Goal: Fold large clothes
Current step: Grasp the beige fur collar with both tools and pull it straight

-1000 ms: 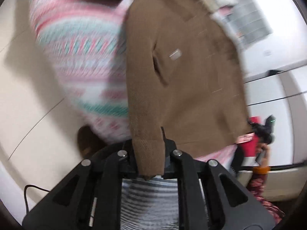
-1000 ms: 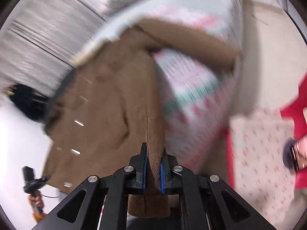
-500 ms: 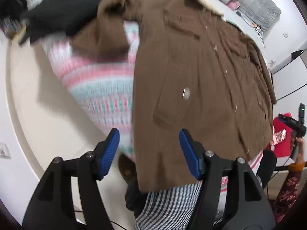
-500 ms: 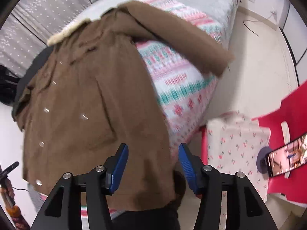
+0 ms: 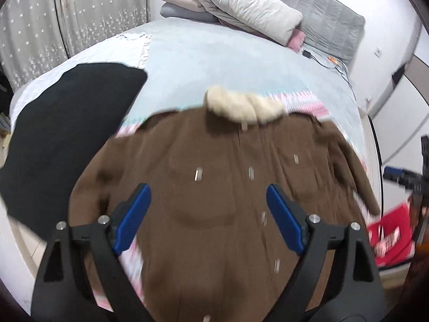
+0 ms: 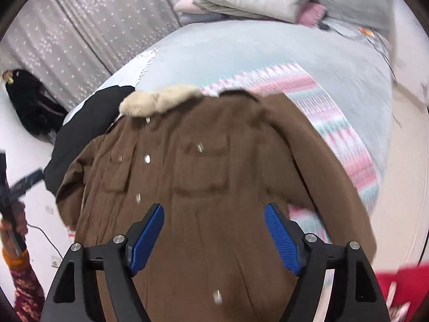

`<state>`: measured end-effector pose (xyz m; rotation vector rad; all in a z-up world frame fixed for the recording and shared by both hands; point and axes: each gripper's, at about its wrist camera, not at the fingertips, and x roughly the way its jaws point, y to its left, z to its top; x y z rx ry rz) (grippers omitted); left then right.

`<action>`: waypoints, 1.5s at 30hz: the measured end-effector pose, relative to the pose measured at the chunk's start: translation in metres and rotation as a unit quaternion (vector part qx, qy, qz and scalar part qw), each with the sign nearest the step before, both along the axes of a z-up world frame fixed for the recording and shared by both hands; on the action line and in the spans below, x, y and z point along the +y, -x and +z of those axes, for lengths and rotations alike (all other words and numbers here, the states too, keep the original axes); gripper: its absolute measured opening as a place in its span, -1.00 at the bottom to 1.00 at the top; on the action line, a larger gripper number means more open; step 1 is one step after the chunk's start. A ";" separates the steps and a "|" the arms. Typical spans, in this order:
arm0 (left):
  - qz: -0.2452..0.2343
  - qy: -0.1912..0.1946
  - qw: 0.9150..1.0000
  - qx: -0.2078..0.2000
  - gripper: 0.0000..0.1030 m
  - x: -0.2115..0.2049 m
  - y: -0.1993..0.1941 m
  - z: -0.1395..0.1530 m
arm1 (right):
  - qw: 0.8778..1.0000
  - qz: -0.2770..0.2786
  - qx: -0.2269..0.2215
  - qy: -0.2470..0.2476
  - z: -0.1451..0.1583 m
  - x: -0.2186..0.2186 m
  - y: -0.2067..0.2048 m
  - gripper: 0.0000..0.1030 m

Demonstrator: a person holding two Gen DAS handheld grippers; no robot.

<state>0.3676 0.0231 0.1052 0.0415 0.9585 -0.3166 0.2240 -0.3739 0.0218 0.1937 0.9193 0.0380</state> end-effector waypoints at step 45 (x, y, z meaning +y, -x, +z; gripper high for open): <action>-0.087 0.197 0.975 -0.063 -0.47 -0.019 -0.165 -0.116 | 0.915 -0.034 -0.341 0.215 -0.063 0.137 -0.196 -0.69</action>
